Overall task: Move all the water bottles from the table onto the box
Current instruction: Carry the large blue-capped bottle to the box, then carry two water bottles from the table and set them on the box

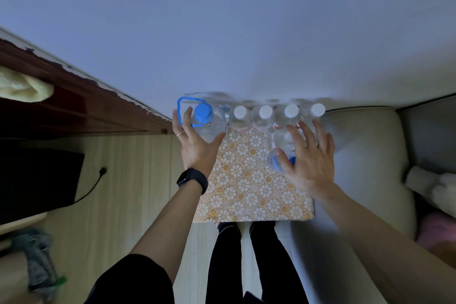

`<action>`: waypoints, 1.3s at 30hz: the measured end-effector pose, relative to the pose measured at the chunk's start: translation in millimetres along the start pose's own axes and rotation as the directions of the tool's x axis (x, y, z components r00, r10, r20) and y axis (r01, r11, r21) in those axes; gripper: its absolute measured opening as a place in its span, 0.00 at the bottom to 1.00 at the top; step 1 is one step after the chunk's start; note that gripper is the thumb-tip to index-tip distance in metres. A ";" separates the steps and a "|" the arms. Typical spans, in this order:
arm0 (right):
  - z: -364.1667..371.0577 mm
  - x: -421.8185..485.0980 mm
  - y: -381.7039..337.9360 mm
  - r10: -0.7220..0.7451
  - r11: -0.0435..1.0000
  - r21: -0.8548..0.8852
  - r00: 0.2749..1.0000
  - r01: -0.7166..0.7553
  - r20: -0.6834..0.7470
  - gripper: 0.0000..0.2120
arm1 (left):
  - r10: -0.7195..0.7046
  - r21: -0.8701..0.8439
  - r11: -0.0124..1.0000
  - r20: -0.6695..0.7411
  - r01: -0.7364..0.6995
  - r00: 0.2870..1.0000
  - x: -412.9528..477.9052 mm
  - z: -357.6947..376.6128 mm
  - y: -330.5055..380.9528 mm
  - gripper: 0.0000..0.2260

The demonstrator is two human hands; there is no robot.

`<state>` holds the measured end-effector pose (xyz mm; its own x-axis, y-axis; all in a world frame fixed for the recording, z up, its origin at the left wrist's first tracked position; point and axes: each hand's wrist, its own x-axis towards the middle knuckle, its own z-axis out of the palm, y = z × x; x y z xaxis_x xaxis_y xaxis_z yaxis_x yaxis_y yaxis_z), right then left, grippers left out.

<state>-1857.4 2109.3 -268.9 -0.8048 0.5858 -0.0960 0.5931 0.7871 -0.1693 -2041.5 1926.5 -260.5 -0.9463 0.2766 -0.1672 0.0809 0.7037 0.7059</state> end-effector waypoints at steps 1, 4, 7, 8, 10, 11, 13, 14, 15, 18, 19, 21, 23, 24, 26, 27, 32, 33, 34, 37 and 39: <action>-2.0 -0.1 0.8 0.002 1.000 -0.002 0.999 -0.002 0.040 0.32 | 0.017 0.017 1.000 0.000 -0.017 1.000 -2.4 -1.7 -1.2 0.46; -9.8 0.5 -0.6 0.016 1.000 0.011 0.989 -0.018 0.145 0.35 | 0.112 0.072 0.991 0.031 -0.114 0.993 -7.7 -18.0 -4.1 0.44; -25.3 0.6 -7.5 0.072 0.991 0.094 0.975 -0.094 0.209 0.33 | 0.165 0.133 0.977 0.029 -0.168 0.986 -16.5 -45.3 0.8 0.40; -32.7 -0.3 -10.5 0.097 0.985 0.121 0.969 -0.127 0.228 0.32 | 0.155 0.150 0.976 0.025 -0.157 0.988 -21.4 -56.0 5.0 0.39; -50.6 -5.6 -17.8 0.131 0.973 0.154 0.960 -0.172 0.248 0.30 | 0.136 0.188 0.972 0.027 -0.139 0.990 -32.9 -78.2 14.3 0.37; -62.9 -9.5 -23.6 0.134 0.970 0.169 0.962 -0.177 0.240 0.30 | 0.128 0.209 0.969 0.035 -0.132 0.991 -38.7 -89.3 19.0 0.36; -91.0 -19.4 -37.4 0.128 0.964 0.203 0.968 -0.173 0.214 0.29 | 0.089 0.229 0.968 0.083 -0.106 0.993 -51.2 -109.9 27.7 0.34; -105.4 -24.4 -44.0 0.132 0.958 0.223 0.968 -0.180 0.213 0.27 | 0.061 0.221 0.971 0.123 -0.087 0.991 -59.2 -120.7 32.6 0.33; -122.2 -28.9 -51.0 0.131 0.954 0.237 0.969 -0.181 0.211 0.24 | 0.031 0.218 0.974 0.164 -0.067 0.986 -67.7 -131.8 39.0 0.32; -178.3 -42.0 -67.2 0.056 0.961 0.264 0.993 -0.081 0.100 0.24 | 0.026 0.256 0.962 0.264 -0.096 0.964 -94.9 -166.1 61.8 0.30; -200.6 -47.8 -73.1 0.025 0.957 0.288 0.999 -0.036 0.043 0.22 | 0.049 0.278 0.951 0.288 -0.133 0.956 -104.1 -176.9 68.9 0.29; -244.6 -57.1 -86.2 -0.037 0.935 0.350 0.997 0.058 -0.067 0.15 | 0.094 0.313 0.930 0.302 -0.191 0.949 -118.7 -197.6 85.1 0.26; -281.9 -69.0 -100.0 -0.096 0.909 0.390 0.985 0.146 -0.145 0.10 | 0.122 0.336 0.918 0.271 -0.212 0.955 -130.4 -218.1 100.4 0.25; -294.6 -73.8 -105.0 -0.126 0.898 0.398 0.976 0.190 -0.180 0.10 | 0.139 0.344 0.913 0.243 -0.220 0.960 -135.1 -227.9 106.1 0.25; -311.8 -83.9 -111.7 -0.185 0.875 0.406 0.958 0.261 -0.218 0.11 | 0.165 0.356 0.908 0.176 -0.219 0.970 -144.5 -246.3 115.8 0.24; -317.9 -89.1 -114.0 -0.207 0.867 0.412 0.954 0.281 -0.215 0.11 | 0.172 0.354 0.911 0.140 -0.211 0.975 -149.4 -254.4 119.2 0.24; -330.3 -118.7 -130.4 -0.331 0.790 0.474 0.922 0.388 -0.202 0.12 | 0.125 0.316 0.942 -0.015 -0.114 0.992 -205.4 -278.3 113.3 0.23; -327.7 -125.6 -134.7 -0.365 0.775 0.477 0.909 0.416 -0.199 0.12 | 0.093 0.316 0.945 -0.025 -0.080 0.995 -221.6 -279.8 107.3 0.23; -323.7 -132.9 -139.6 -0.406 0.756 0.477 0.893 0.448 -0.196 0.12 | 0.054 0.314 0.949 -0.039 -0.039 0.998 -238.7 -281.4 100.0 0.23; -309.5 -158.7 -163.9 -0.540 0.703 0.454 0.827 0.547 -0.160 0.13 | -0.037 0.293 0.953 -0.130 0.074 0.991 -290.5 -295.9 74.3 0.24; -302.5 -180.5 -191.6 -0.641 0.651 0.433 0.757 0.624 -0.127 0.16 | -0.088 0.273 0.949 -0.240 0.154 0.967 -326.3 -315.5 54.6 0.24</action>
<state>-1818.6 1911.1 77.5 -0.9863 -0.0365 0.1609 -0.1264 0.7939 -0.5948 -1827.0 1668.2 49.8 -0.9971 0.0485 -0.0590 0.0163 0.8897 0.4563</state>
